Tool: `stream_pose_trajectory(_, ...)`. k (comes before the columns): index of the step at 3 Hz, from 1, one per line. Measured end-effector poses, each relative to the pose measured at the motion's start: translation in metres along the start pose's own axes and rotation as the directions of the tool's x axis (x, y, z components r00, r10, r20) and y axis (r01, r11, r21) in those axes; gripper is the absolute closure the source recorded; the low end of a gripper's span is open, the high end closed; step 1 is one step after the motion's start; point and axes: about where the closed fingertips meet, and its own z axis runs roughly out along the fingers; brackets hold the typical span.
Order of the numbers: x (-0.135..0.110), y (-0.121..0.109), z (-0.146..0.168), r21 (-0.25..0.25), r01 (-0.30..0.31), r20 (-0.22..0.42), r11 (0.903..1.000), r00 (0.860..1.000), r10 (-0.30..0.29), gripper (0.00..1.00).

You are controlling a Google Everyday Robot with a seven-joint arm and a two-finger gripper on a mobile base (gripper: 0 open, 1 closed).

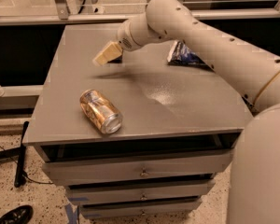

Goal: Pick rxbar blueberry

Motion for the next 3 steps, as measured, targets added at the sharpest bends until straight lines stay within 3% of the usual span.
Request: stream_pose_trajectory(3,0.035,-0.038,0.020,0.080,-0.037,-0.052,0.9961,0.998,0.041,0.00)
